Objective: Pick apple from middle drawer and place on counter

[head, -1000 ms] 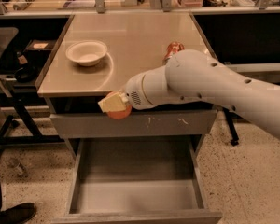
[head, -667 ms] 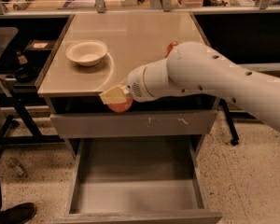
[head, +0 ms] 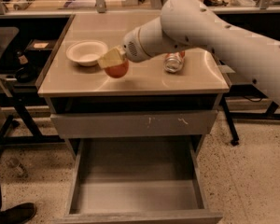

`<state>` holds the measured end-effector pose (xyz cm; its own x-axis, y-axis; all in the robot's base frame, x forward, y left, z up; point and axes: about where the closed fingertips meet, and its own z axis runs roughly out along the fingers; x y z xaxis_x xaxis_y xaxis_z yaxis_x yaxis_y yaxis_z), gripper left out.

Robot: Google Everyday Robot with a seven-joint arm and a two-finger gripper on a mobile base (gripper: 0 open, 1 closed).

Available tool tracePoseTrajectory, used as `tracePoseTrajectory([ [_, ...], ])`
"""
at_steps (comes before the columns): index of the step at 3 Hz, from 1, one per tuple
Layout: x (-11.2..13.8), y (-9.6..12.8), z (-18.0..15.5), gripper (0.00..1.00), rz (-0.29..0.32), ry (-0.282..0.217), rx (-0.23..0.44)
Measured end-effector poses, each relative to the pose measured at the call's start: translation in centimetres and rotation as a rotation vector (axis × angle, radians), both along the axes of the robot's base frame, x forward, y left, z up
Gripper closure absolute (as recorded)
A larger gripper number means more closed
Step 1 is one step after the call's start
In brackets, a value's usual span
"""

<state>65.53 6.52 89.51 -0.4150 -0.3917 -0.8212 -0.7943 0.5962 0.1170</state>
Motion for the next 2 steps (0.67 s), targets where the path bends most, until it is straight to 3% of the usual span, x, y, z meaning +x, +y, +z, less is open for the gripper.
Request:
tracePoseTrajectory([
  [2, 1.39, 0.1, 0.91, 1.0, -0.014, -0.01, 0.021],
])
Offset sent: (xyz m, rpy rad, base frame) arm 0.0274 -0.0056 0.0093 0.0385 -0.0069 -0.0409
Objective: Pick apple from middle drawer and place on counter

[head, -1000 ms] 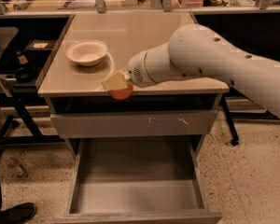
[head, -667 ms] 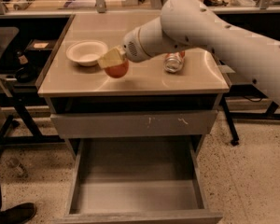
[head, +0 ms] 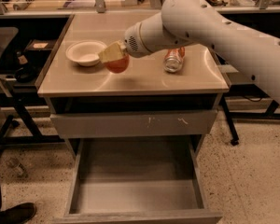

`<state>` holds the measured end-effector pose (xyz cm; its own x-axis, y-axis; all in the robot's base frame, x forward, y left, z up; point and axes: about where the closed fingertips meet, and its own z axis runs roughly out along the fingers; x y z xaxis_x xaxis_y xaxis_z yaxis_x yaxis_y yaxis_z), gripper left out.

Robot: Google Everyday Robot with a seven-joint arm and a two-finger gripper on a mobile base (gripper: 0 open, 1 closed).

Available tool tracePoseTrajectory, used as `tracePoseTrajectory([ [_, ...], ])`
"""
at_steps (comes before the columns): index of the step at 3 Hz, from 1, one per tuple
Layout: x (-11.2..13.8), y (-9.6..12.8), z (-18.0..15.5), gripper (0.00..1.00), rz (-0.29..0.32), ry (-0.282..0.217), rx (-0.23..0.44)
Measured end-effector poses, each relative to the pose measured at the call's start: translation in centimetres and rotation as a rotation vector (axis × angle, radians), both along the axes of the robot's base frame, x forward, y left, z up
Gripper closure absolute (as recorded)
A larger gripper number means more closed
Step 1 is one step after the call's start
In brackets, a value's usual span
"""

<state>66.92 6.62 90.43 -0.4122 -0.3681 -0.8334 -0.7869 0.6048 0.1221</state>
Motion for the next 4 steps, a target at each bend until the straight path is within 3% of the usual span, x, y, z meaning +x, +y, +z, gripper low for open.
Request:
tracePoseTrajectory([
  [2, 4.6, -1.3, 0.5, 1.0, -0.053, 0.03, 0.031],
  [4, 7.4, -2.5, -1.1, 1.0, -0.076, 0.073, 0.031],
])
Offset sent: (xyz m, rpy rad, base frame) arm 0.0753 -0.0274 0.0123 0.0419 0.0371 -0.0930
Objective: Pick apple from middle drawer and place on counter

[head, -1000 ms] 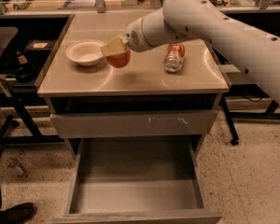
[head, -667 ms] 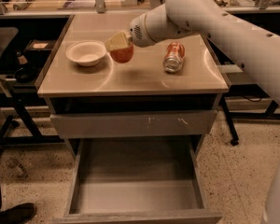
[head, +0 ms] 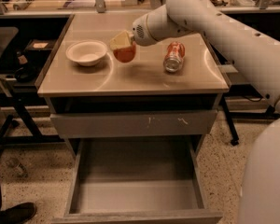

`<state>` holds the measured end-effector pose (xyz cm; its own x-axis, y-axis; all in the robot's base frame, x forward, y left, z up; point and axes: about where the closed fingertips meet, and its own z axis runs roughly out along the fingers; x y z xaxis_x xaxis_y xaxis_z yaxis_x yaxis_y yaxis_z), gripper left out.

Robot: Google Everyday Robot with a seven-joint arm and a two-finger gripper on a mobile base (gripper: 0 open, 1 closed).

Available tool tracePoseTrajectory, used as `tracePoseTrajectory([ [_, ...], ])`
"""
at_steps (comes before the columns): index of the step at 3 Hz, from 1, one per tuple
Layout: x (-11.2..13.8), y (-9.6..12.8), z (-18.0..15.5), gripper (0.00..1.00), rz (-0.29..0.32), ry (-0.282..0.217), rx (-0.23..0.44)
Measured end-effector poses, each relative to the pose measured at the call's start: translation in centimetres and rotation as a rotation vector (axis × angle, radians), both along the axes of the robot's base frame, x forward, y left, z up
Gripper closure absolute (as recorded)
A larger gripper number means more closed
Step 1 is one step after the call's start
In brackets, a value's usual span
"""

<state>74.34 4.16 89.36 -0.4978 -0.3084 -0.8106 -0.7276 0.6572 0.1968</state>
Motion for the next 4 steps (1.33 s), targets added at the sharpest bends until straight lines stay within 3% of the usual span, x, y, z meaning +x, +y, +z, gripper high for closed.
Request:
tracePoseTrajectory([
  [4, 2.9, -3.3, -3.5, 1.0, -0.06, 0.137, -0.007],
])
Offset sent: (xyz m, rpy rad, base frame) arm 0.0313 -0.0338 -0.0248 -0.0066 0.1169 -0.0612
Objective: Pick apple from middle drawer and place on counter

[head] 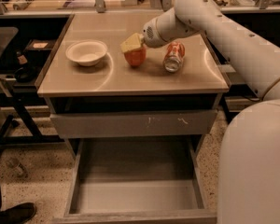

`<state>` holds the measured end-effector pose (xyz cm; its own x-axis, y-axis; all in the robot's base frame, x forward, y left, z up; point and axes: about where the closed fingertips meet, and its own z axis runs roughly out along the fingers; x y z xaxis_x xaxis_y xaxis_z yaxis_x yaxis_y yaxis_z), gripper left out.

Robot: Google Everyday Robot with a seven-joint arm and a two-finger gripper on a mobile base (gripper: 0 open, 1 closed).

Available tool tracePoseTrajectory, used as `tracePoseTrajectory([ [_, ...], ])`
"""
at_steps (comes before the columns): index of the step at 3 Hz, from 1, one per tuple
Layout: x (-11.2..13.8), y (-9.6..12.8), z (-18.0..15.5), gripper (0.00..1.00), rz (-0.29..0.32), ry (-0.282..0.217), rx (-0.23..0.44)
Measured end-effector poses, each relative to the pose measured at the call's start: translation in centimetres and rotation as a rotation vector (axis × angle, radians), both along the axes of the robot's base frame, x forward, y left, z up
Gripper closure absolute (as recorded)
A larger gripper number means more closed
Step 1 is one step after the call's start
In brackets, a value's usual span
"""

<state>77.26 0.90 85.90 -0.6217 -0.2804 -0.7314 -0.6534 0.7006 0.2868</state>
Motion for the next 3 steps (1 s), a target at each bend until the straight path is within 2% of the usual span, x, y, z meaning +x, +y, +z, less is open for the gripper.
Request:
tracePoseTrajectory([
  [1, -0.06, -0.32, -0.97, 1.0, -0.009, 0.026, 0.004],
  [2, -0.06, -0.32, -0.97, 0.82, -0.009, 0.026, 0.004],
  [3, -0.06, -0.32, -0.97, 0.58, -0.009, 0.026, 0.004],
])
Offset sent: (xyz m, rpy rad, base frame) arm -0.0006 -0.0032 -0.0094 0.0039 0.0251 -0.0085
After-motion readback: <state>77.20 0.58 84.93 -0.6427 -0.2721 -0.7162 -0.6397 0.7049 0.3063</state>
